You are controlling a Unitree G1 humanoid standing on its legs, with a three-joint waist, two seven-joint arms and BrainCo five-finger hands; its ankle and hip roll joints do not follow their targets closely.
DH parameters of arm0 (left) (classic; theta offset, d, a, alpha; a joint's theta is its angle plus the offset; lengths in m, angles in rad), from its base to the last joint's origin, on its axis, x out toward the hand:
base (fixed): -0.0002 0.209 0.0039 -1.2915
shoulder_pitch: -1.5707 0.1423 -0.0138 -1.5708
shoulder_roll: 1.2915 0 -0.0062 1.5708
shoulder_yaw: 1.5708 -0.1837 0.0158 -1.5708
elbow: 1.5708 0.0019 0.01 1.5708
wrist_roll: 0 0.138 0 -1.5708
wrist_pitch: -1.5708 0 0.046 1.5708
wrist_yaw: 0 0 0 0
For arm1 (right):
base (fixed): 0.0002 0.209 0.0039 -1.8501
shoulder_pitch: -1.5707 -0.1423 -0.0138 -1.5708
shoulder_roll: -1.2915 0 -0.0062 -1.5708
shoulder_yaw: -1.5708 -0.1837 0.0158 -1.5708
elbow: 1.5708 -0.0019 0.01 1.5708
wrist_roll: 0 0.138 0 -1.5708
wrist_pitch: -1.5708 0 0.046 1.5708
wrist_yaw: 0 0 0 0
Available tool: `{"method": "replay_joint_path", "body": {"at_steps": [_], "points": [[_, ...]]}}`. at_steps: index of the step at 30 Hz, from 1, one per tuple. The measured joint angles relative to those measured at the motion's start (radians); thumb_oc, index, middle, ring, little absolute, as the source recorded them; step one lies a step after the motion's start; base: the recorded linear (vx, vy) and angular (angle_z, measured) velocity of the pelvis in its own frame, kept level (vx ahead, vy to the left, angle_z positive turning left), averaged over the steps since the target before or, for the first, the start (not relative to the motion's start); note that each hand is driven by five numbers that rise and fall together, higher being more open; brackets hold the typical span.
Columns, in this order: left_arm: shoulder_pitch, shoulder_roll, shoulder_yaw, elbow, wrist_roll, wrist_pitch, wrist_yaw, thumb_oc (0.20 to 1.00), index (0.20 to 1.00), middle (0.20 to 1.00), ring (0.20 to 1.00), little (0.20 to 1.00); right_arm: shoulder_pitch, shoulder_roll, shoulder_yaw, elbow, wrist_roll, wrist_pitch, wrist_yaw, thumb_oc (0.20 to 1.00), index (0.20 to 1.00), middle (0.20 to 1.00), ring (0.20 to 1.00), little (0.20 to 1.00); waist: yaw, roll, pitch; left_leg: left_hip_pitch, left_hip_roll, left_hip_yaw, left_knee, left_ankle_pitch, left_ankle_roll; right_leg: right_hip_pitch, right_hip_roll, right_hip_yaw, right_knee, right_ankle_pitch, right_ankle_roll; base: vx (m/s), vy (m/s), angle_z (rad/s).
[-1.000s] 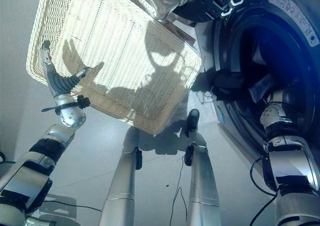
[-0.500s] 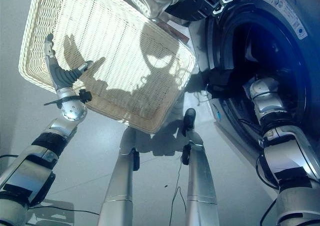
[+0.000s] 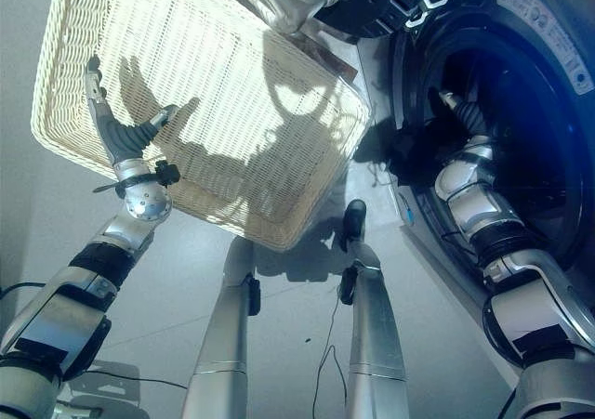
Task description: Put the clothes into the washing machine.
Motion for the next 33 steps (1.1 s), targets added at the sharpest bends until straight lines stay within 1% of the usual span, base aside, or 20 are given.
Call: {"method": "replay_joint_path", "body": {"at_steps": [5,7,12,16,25,27,33], "points": [[0.004,-0.023,0.005,0.003,0.0,0.0,0.014,1.0,1.0,1.0,1.0,1.0,0.051,0.008,0.005,0.0,-0.098,-0.001,0.027,1.0,1.0,1.0,1.0,1.0,-0.003,0.0,0.0,0.0,0.0,0.002,0.002,0.0,0.0,0.0,0.0,0.001,0.002,-0.001,0.001,0.0,0.0,0.0],[0.003,-0.024,0.006,0.003,0.0,0.0,0.017,1.0,1.0,1.0,1.0,1.0,0.056,0.011,0.029,0.0,-0.114,-0.001,0.038,1.0,1.0,1.0,1.0,1.0,-0.004,0.0,0.0,0.0,0.0,0.002,0.004,0.0,0.0,-0.001,0.0,0.001,0.006,-0.001,0.0,0.0,0.0,0.0],[0.006,-0.035,0.007,0.002,0.001,0.0,0.021,1.0,1.0,1.0,1.0,1.0,0.097,0.017,0.046,-0.001,-0.187,-0.01,0.099,1.0,1.0,1.0,1.0,1.0,-0.006,0.0,0.0,0.0,0.0,0.003,0.008,-0.002,-0.002,-0.005,0.0,0.002,0.016,-0.004,-0.002,0.0,0.0,0.0],[0.012,-0.037,0.007,0.002,0.001,0.0,0.027,1.0,1.0,1.0,1.0,1.0,0.121,0.025,0.08,0.0,-0.215,-0.016,0.137,1.0,1.0,1.0,1.0,1.0,-0.007,0.0,0.0,-0.001,0.0,0.003,0.008,-0.002,-0.002,-0.005,0.0,0.003,0.016,-0.004,-0.003,0.0,0.0,0.0],[0.008,-0.037,0.008,0.007,0.001,-0.001,0.028,1.0,1.0,1.0,1.0,1.0,0.108,0.086,0.157,0.108,-0.283,-0.03,0.239,1.0,1.0,1.0,1.0,1.0,-0.019,0.0,0.0,-0.001,0.0,0.003,0.012,-0.002,-0.002,-0.005,0.0,0.003,0.019,-0.004,-0.003,0.0,0.0,0.0],[0.003,-0.04,0.008,0.021,0.002,-0.001,0.028,1.0,1.0,1.0,1.0,1.0,0.094,0.113,0.157,0.162,-0.291,-0.031,0.255,1.0,1.0,1.0,1.0,1.0,-0.024,0.0,0.0,0.0,0.0,0.003,0.015,-0.001,-0.003,-0.005,0.0,0.003,0.022,-0.004,-0.003,0.0,0.0,0.0],[-0.01,-0.064,0.007,0.041,0.001,-0.001,0.028,1.0,1.0,1.0,1.0,1.0,0.051,0.145,0.178,0.256,-0.301,-0.016,0.272,1.0,1.0,1.0,1.0,1.0,-0.018,0.001,-0.001,0.0,0.001,0.004,0.022,-0.001,-0.004,-0.005,0.0,0.004,0.029,-0.004,-0.003,0.0,0.0,0.0]]}}
